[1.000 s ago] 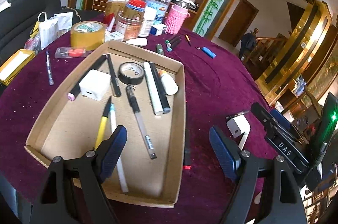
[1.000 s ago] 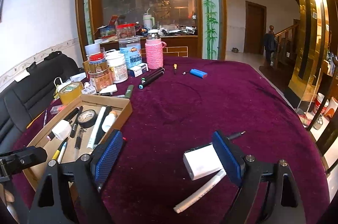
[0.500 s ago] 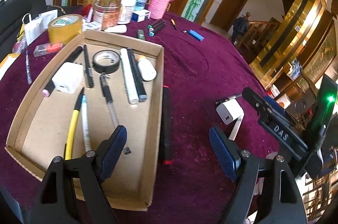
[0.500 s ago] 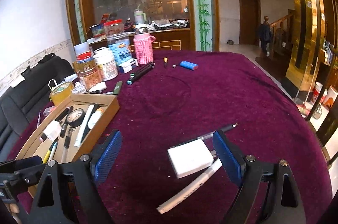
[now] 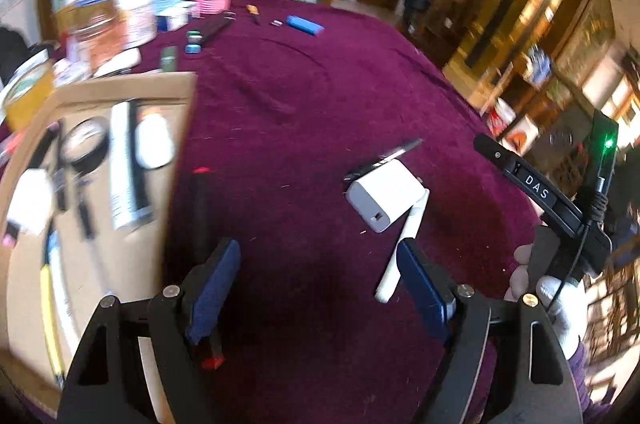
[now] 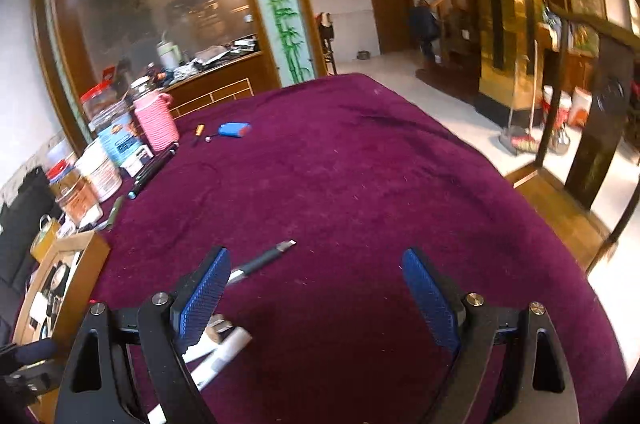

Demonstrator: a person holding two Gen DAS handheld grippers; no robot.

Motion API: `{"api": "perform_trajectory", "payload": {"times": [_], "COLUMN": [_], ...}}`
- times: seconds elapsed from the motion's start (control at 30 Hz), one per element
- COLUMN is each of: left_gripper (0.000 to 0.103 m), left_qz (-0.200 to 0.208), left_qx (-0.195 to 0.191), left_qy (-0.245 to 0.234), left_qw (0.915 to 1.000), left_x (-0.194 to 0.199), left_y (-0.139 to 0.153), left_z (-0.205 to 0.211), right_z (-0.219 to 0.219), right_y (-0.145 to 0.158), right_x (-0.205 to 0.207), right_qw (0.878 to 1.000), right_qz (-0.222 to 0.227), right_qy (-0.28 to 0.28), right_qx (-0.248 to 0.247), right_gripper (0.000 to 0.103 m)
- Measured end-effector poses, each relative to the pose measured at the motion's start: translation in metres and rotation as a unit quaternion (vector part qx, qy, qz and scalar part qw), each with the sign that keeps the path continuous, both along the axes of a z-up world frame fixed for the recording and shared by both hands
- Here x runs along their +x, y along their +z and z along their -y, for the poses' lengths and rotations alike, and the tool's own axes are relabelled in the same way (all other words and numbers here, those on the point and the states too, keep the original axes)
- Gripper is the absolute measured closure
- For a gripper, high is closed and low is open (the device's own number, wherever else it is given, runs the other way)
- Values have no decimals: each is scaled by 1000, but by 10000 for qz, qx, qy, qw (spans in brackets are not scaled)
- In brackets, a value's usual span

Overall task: Organize rigid objects
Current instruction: 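Grasp the white charger with the left tool, then grasp a white stick with the right tool while the left tool holds the charger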

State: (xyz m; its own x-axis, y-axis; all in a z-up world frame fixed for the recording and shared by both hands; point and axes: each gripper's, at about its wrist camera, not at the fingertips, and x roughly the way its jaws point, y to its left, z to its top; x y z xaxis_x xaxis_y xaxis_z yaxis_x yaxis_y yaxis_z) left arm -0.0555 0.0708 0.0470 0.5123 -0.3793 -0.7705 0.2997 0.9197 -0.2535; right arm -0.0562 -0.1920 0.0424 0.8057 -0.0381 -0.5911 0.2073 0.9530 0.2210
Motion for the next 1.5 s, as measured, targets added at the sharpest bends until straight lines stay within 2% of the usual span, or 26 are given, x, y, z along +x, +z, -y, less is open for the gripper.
{"api": "perform_trajectory", "payload": {"times": [0.13,0.2,0.3,0.53,0.67,0.77,0.83,0.97,1.0,1.03,1.07,1.1,1.13,1.27,1.3,1.37,1.4,1.43,1.5], "left_gripper": [24,24,24,24,24,18,10,8,11,20,24,35,41,46,45,35,24,18,18], "left_qz": [163,260,294,175,136,154,193,316,331,365,372,369,372,235,243,239,222,222,336], "left_qx": [584,887,1127,1233,1302,1309,1272,1203,1182,1187,1161,1138,1151,958,1013,1026,983,979,1141], "left_qy": [-523,-869,-1262,-1730,-1765,-1700,-1707,-1633,-1601,-1531,-1493,-1449,-1384,-1295,-1312,-1354,-1383,-1405,-1390], "left_qw": [9968,9919,9851,9770,9756,9766,9769,9787,9794,9804,9812,9822,9830,9867,9859,9852,9852,9850,9831], "left_x": [16,25,34,58,63,63,64,62,61,60,59,56,54,49,48,49,50,50,49], "left_y": [-10,-18,-28,-43,-47,-49,-51,-52,-52,-51,-49,-47,-45,-44,-44,-45,-46,-47,-50], "left_z": [39,58,77,99,105,107,110,109,107,105,103,100,96,84,85,90,93,96,104], "right_z": [8,7,5,16,22,24,24,25,25,24,24,24,24,23,23,23,23,23,23], "right_y": [-9,-10,-13,-22,-29,-32,-33,-35,-35,-35,-35,-35,-35,-35,-35,-36,-36,-36,-36], "right_x": [5,5,7,11,14,17,17,17,17,18,18,18,18,19,19,19,19,19,19], "right_qw": [9993,9993,9988,9961,9932,9916,9910,9906,9905,9904,9905,9904,9905,9908,9908,9909,9910,9910,9910], "right_qz": [-168,-170,-245,-468,-622,-734,-779,-811,-823,-830,-830,-832,-834,-854,-858,-865,-865,-865,-867], "right_qy": [101,145,236,213,176,177,183,175,172,173,168,169,168,167,169,172,172,171,171], "right_qx": [312,304,351,720,964,1053,1069,1084,1090,1091,1086,1087,1083,1037,1029,1012,1009,1008,1001], "right_gripper": [13,13,13,13,13,13,13,13,13,13,13,13,13,13,12,12,12,12,12]}}
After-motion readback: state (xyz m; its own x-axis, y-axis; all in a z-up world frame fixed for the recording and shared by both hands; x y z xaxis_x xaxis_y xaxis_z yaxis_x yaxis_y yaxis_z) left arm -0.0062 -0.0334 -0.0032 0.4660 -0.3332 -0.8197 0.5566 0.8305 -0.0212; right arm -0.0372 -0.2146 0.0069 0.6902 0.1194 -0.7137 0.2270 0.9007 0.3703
